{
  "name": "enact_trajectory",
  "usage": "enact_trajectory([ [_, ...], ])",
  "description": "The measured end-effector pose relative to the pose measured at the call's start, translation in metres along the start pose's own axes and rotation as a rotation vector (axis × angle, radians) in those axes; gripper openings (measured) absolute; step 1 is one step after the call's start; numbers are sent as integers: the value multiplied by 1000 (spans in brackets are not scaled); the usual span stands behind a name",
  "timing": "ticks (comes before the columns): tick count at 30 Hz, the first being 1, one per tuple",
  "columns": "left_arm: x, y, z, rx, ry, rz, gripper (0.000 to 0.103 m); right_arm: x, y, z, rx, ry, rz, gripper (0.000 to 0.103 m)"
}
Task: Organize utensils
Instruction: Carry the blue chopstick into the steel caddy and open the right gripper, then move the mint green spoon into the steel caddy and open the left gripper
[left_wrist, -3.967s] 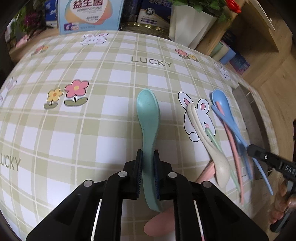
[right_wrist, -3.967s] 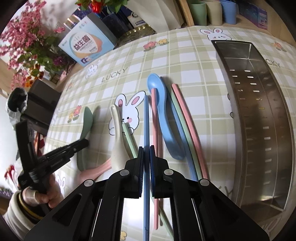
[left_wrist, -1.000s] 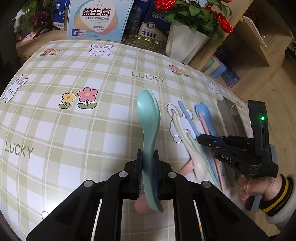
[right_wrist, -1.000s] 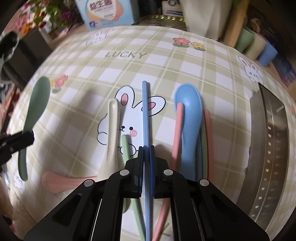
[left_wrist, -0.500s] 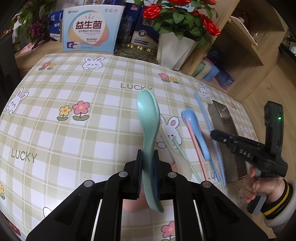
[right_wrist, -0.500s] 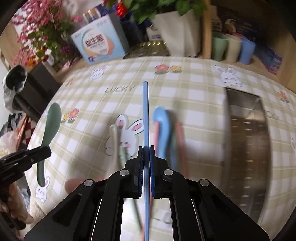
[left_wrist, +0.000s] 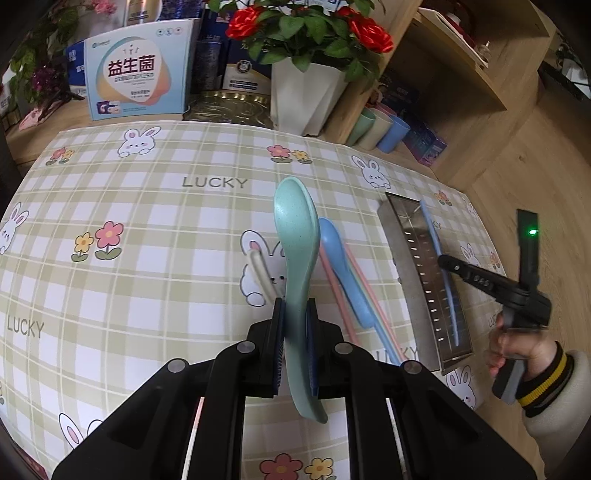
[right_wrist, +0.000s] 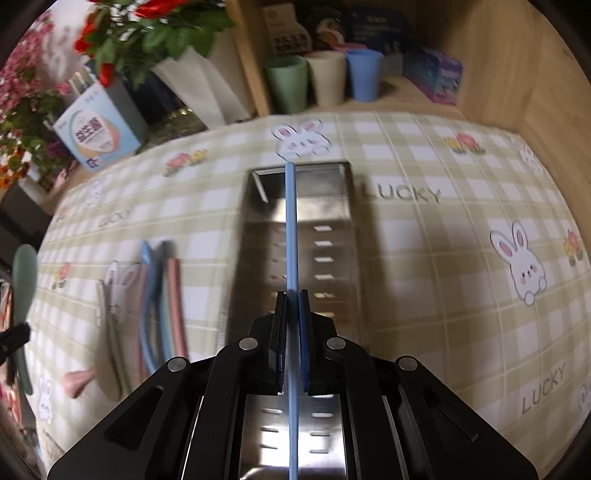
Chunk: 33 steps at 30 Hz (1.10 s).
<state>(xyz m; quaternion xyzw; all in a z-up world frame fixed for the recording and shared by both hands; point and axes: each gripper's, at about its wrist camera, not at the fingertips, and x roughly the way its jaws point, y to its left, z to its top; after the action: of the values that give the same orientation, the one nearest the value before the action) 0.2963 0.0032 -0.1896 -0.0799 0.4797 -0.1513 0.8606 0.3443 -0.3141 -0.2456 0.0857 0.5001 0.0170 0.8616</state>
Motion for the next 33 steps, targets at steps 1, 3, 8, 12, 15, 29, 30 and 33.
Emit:
enact_trajectory([
  [1, 1, -1, 1, 2, 1, 0, 11, 4, -2, -1, 6, 7, -3, 6],
  [3, 1, -5, 1, 9, 5, 3, 11, 10, -6, -4, 16, 21, -7, 6],
  [8, 4, -10, 2, 16, 15, 7, 11, 23, -7, -8, 16, 55, -41, 6],
  [12, 5, -12, 1, 19, 20, 5, 11, 29, -6, -11, -3, 78, -86, 6],
  [15, 6, -13, 1, 20, 22, 1, 11, 30, -6, -11, -18, 81, -108, 6],
  [29, 5, -23, 3, 31, 31, -24, 11, -6, 4, -2, -31, 9, -65, 8],
  [30, 6, -28, 4, 38, 34, -29, 11, -11, 4, -2, -32, -1, -58, 8],
  [33, 10, -38, 5, 55, 42, -35, 11, -26, 1, -2, -31, -28, -41, 15],
])
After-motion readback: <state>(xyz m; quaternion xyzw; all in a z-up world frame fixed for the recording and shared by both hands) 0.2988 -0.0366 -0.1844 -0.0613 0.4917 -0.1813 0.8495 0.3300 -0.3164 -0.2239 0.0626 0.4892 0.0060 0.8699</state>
